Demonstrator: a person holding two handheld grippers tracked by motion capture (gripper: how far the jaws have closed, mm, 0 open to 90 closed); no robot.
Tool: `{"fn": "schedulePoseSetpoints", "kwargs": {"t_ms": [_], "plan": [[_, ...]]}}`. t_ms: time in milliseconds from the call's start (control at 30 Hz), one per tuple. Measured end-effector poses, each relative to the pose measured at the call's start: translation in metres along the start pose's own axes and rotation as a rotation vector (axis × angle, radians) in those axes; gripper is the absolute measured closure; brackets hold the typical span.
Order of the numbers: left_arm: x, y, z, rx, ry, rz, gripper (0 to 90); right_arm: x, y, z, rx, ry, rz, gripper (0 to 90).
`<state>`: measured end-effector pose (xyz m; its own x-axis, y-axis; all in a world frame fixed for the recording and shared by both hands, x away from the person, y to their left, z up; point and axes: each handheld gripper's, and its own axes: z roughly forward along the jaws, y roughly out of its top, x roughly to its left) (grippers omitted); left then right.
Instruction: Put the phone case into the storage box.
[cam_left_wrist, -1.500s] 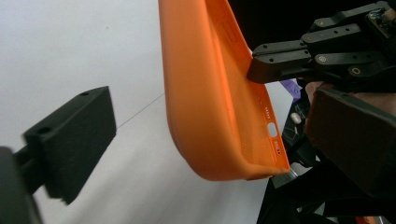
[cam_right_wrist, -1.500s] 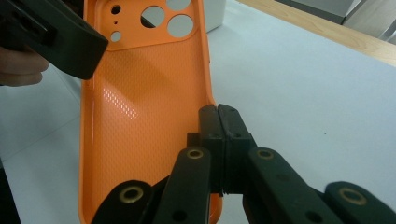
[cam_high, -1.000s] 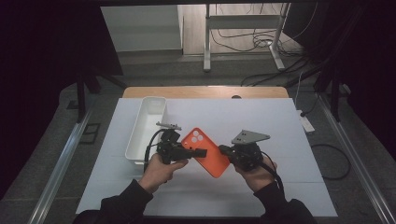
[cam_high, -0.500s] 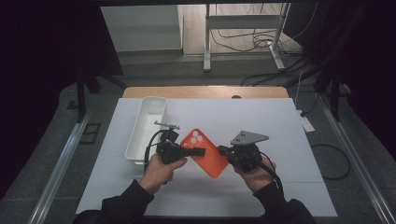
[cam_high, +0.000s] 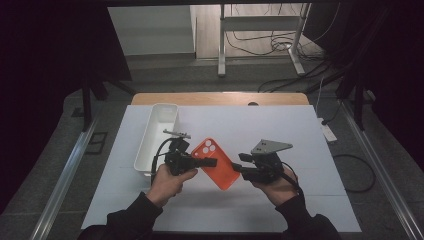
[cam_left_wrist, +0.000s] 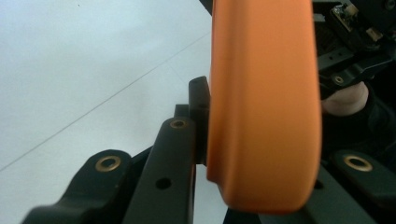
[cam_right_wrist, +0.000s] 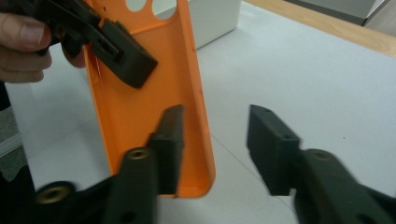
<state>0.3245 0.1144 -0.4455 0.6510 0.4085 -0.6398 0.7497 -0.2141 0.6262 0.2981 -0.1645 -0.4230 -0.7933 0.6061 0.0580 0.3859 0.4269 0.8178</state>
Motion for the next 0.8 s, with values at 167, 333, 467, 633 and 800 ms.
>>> {"fn": "schedulePoseSetpoints", "kwargs": {"t_ms": [167,333,467,633,800], "plan": [[-0.001,0.001,-0.007,0.008,0.019,0.035,83.8,-0.004,-0.001,0.0,0.026,0.037,0.017,31.0],[-0.003,0.002,-0.012,0.031,0.029,0.088,83.5,-0.007,-0.002,0.0,0.033,0.104,0.042,9.1],[-0.003,0.002,-0.014,0.038,0.031,0.108,83.4,-0.007,-0.003,0.0,0.017,0.135,0.044,2.3],[-0.003,0.002,-0.017,0.05,0.016,0.144,83.3,-0.004,-0.006,0.003,0.036,0.177,0.034,0.0],[-0.004,0.001,-0.018,0.063,-0.004,0.181,83.2,-0.001,-0.007,0.004,0.046,0.208,0.038,0.0]]}}
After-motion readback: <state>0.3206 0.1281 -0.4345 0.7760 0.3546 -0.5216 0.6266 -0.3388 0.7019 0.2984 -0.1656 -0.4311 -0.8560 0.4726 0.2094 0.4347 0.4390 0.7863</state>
